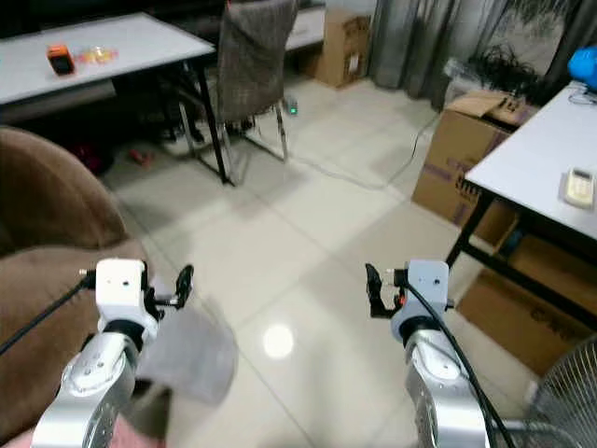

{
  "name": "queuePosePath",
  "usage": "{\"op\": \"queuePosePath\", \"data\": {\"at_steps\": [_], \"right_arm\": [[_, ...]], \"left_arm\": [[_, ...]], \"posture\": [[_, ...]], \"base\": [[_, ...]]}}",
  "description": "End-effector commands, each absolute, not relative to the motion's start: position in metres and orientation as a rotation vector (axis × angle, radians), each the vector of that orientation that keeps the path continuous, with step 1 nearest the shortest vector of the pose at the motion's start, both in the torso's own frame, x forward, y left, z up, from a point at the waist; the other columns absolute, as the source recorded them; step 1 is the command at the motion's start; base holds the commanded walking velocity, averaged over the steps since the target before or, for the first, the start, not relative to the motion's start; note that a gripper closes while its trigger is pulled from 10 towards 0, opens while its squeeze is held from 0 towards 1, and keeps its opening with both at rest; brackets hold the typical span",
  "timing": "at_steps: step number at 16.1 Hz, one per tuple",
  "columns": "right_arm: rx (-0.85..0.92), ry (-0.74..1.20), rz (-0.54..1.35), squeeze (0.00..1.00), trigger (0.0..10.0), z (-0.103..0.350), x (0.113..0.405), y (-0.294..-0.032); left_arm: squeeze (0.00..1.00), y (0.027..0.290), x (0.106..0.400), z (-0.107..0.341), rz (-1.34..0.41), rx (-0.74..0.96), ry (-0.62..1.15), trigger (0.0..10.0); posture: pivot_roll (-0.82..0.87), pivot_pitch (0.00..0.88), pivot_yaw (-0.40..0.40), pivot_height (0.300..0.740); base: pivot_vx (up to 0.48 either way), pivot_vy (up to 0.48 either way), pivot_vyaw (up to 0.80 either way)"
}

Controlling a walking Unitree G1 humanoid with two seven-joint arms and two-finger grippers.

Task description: Move the pillow to the sofa from floor

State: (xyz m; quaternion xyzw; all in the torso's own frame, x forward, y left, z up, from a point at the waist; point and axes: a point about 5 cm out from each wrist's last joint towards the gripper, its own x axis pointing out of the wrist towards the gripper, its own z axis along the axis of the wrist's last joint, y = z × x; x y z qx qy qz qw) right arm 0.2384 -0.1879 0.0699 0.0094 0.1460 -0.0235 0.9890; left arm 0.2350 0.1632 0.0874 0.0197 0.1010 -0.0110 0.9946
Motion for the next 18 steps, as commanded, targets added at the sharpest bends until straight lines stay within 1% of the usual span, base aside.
{"op": "queuePosePath", "data": {"at_steps": [1, 2, 4, 8, 10, 12, 18], "right_arm": [[0.02, 0.274, -0.028, 1.0, 10.0, 0.0731, 0.2389, -0.1847], [0.015, 0.268, -0.016, 1.0, 10.0, 0.0737, 0.2386, -0.1838], [0.033, 0.256, 0.018, 1.0, 10.0, 0.0757, 0.2384, -0.1803], [-0.022, 0.218, -0.018, 1.0, 10.0, 0.078, 0.2387, -0.1859], [-0.038, 0.198, -0.035, 1.0, 10.0, 0.0797, 0.2399, -0.1874], [0.024, 0.195, -0.038, 1.0, 10.0, 0.0797, 0.2428, -0.1861], [0.034, 0.198, -0.037, 1.0, 10.0, 0.0785, 0.2457, -0.1829]], "left_arm": [[0.0, 0.1647, 0.2349, 0.0894, -0.023, 0.04, 0.187, 10.0], [0.0, 0.1638, 0.235, 0.0902, -0.028, 0.039, 0.181, 10.0], [0.0, 0.161, 0.2361, 0.0912, -0.046, 0.049, 0.172, 10.0], [0.0, 0.1612, 0.2364, 0.0919, -0.057, 0.033, 0.159, 10.0], [0.0, 0.1618, 0.2376, 0.0928, -0.057, 0.035, 0.154, 10.0], [0.0, 0.1643, 0.2403, 0.0946, -0.044, 0.055, 0.141, 10.0], [0.0, 0.1685, 0.2426, 0.0959, -0.03, 0.067, 0.132, 10.0]], "posture": [[-0.09, 0.0, 0.018, 0.74], [-0.09, 0.0, 0.019, 0.74], [-0.09, 0.0, 0.02, 0.74], [-0.1, 0.0, 0.023, 0.74], [-0.09, 0.0, 0.024, 0.74], [-0.09, 0.0, 0.023, 0.74], [-0.08, 0.0, 0.023, 0.74]], "base": [[0.0, 0.0, 0.0], [0.0, 0.0, 0.0], [0.0, 0.0, 0.8], [0.0, 0.0, 0.8], [0.285, 0.0, 0.8], [0.311, 0.0, 0.8], [0.31, 0.0, 0.8]]}}
